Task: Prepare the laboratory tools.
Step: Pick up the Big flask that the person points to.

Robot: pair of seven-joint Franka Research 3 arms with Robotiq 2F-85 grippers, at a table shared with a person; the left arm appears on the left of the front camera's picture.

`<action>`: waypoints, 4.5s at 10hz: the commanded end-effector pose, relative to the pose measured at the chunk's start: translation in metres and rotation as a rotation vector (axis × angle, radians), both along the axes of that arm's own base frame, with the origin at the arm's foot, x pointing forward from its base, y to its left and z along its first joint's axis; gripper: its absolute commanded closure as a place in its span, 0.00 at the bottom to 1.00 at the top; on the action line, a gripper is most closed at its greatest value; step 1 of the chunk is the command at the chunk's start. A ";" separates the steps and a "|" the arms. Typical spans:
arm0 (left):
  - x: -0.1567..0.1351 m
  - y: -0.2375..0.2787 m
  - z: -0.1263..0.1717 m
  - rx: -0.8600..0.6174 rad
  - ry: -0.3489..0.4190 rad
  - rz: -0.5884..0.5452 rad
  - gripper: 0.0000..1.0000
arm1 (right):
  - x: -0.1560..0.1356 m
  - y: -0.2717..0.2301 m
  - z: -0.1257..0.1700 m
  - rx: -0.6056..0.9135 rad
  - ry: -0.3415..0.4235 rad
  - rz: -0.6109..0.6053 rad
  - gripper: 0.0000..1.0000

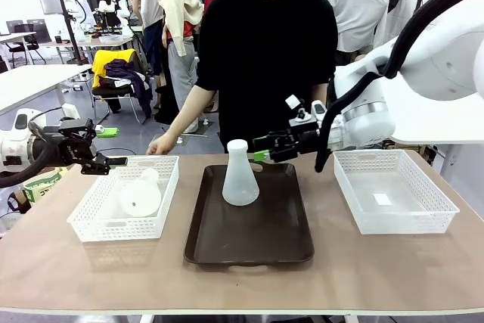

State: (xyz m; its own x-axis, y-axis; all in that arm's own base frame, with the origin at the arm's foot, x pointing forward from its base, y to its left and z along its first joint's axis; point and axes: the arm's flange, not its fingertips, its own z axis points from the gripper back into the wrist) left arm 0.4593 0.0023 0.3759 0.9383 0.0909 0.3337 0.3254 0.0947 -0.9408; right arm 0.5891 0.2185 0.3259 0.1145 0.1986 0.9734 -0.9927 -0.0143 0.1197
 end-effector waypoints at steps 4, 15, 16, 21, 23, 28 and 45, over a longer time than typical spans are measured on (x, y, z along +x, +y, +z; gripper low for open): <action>0.000 0.001 0.001 0.002 -0.003 0.005 0.00 | -0.019 -0.100 0.043 -0.077 -0.016 -0.227 0.00; 0.000 0.001 0.001 0.002 -0.003 0.005 0.00 | -0.037 -0.176 0.059 0.015 -0.011 -0.402 0.00; 0.000 0.001 0.001 0.002 -0.003 0.005 0.00 | -0.037 -0.176 0.059 0.015 -0.011 -0.402 0.00; -0.001 0.001 0.009 0.031 -0.012 0.020 0.00 | -0.037 -0.176 0.059 0.015 -0.011 -0.402 0.00; -0.002 0.004 0.039 0.087 -0.049 0.044 0.00 | -0.037 -0.176 0.059 0.015 -0.011 -0.402 0.00; 0.019 -0.012 0.120 0.541 0.014 0.150 0.00 | -0.037 -0.176 0.059 0.015 -0.011 -0.402 0.00; 0.154 -0.123 -0.004 1.384 0.327 0.404 0.00 | -0.037 -0.176 0.059 0.015 -0.011 -0.402 0.00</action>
State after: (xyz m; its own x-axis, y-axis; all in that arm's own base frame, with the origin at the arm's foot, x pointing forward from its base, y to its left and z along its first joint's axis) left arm 0.6040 -0.1145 0.3710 0.9758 0.1575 0.1517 -0.1468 0.9860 -0.0797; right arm 0.5523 0.0426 0.3843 0.1553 0.1097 0.9818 -0.9228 0.3707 0.1045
